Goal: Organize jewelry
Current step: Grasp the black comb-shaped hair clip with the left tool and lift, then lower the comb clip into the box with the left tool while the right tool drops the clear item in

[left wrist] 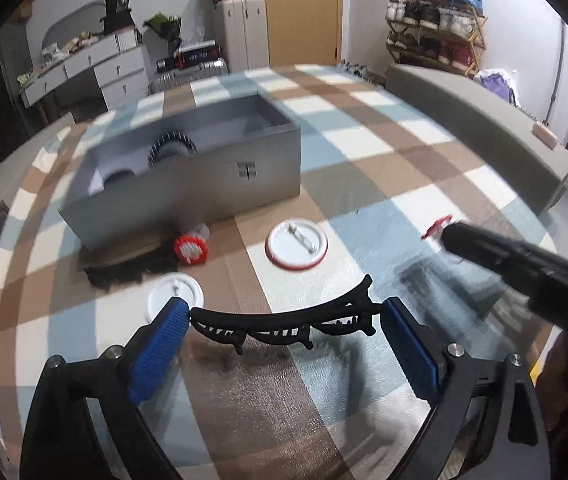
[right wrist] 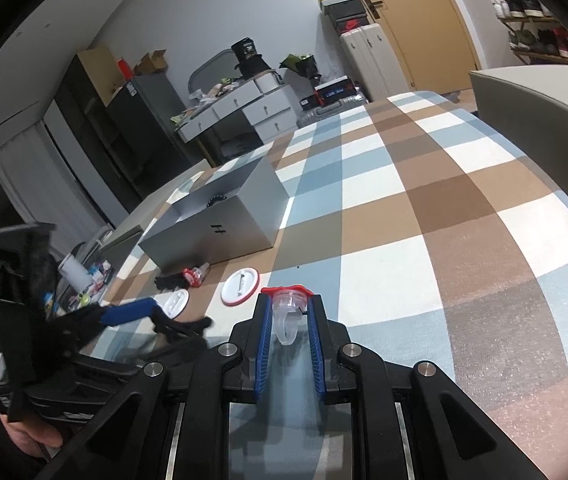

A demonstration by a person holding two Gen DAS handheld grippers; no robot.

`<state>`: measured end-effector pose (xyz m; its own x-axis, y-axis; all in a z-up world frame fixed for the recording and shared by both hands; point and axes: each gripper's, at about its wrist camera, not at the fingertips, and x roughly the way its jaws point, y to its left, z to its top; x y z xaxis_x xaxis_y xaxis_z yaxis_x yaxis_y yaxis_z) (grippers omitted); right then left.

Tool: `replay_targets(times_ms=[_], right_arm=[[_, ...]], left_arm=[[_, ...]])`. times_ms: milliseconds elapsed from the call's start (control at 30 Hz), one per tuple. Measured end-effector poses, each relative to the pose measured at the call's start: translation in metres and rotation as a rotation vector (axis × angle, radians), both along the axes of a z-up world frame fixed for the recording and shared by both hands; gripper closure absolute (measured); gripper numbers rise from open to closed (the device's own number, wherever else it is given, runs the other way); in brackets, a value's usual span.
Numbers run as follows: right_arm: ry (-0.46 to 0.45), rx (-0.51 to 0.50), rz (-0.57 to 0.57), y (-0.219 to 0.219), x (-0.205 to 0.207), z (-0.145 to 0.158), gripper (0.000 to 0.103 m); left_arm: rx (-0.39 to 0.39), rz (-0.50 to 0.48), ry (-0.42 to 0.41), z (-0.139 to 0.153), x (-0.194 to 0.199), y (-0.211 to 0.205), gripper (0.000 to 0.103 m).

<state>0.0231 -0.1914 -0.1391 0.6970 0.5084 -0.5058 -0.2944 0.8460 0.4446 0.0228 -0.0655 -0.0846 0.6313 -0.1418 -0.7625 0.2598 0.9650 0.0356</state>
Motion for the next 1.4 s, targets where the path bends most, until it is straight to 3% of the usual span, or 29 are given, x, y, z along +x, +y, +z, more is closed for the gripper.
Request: replay_targets(times_ms=[400, 800, 1167, 1400], right_arm=[[-0.019, 0.007, 0.02, 0.011, 0.0, 0.015, 0.086], [-0.106, -0.041, 0.104, 0.05, 0.021, 0.062, 0.086], [-0.166, -0.061, 0.21, 0.093, 0.063, 0.098, 0.086], [-0.141, -0.068, 0.246, 0.109, 0.095, 0.098, 0.086]], left_arm=[[-0.09, 0.031, -0.095, 0.036, 0.001, 0.024, 0.009], [-0.196, 0.094, -0.172, 0.059, 0.015, 0.068, 0.009], [-0.243, 0.097, -0.174, 0.057, 0.048, 0.089, 0.009], [-0.255, 0.084, -0.15, 0.053, 0.069, 0.094, 0.009]])
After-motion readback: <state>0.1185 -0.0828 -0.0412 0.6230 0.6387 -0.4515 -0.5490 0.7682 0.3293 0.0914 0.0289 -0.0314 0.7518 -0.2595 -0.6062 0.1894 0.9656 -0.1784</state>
